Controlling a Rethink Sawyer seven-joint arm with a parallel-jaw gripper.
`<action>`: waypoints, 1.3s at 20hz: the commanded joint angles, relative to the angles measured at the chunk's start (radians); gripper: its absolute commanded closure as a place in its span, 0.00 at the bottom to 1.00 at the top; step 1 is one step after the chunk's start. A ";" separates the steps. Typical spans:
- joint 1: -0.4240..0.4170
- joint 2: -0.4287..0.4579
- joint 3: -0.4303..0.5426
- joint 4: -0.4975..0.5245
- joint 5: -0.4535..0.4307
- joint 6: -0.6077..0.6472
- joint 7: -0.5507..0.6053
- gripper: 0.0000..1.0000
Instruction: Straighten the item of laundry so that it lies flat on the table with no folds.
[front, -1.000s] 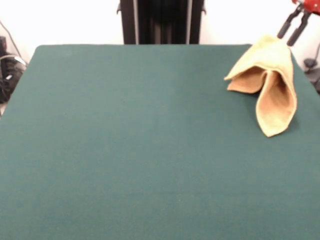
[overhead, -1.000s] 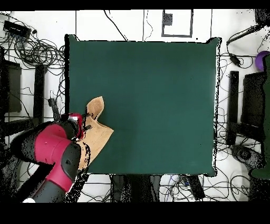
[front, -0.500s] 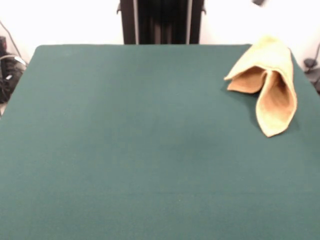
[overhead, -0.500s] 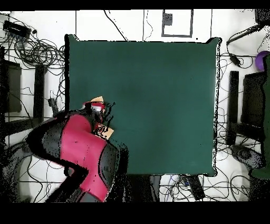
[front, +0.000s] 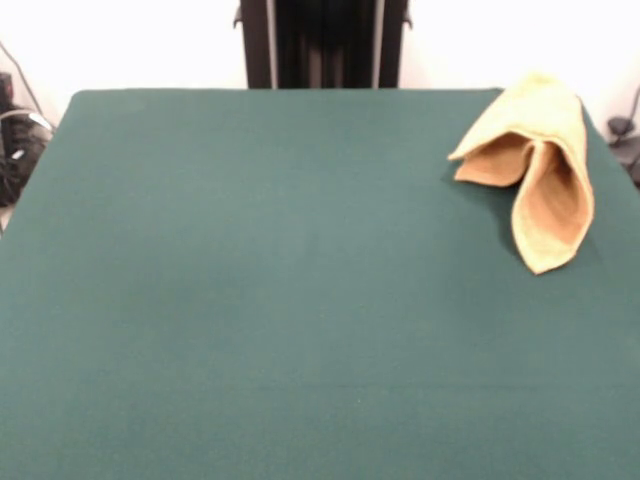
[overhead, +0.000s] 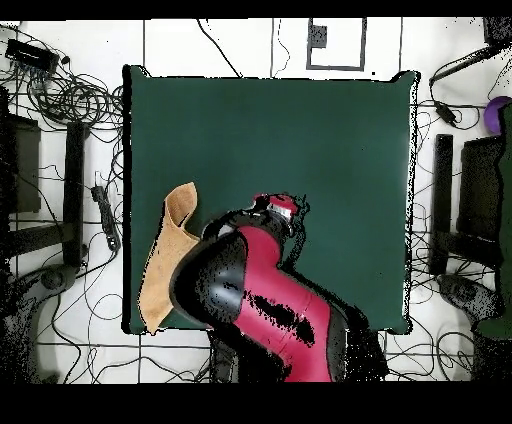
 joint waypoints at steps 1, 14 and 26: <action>0.135 0.092 0.157 0.115 0.007 0.047 0.145 0.00; 0.084 -0.011 0.357 0.155 0.101 0.186 0.076 0.00; 0.037 0.051 0.366 0.157 0.006 0.074 0.008 0.00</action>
